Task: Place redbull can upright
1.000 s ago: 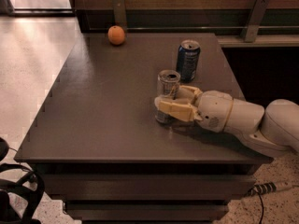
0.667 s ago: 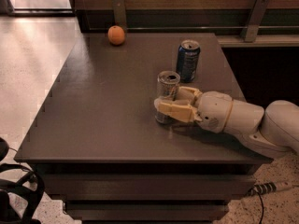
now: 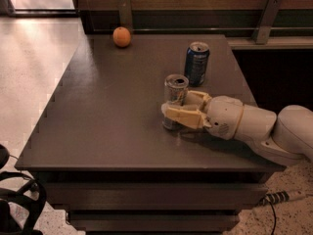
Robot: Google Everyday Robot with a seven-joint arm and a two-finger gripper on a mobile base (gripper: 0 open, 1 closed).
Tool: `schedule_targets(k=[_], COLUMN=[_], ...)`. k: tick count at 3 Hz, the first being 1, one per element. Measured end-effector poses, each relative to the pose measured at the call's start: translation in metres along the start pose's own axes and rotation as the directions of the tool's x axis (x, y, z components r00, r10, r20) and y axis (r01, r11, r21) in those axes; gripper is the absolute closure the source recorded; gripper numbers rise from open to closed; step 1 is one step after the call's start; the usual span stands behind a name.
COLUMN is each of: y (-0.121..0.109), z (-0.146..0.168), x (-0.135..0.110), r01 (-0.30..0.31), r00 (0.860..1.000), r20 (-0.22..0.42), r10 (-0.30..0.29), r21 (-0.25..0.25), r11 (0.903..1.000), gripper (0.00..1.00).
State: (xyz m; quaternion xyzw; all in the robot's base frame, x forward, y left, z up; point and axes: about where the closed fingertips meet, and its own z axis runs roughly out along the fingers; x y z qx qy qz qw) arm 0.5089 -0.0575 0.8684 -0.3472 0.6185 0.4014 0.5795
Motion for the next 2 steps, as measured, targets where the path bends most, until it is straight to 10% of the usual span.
schedule_targets(k=[2], y=[0.0028], z=[0.0037], x=[-0.0010], r01=[0.002], r00=[1.000], r20=[-0.001], r10=[-0.002], r21=[-0.008], r11=[1.0000], gripper=[0.00])
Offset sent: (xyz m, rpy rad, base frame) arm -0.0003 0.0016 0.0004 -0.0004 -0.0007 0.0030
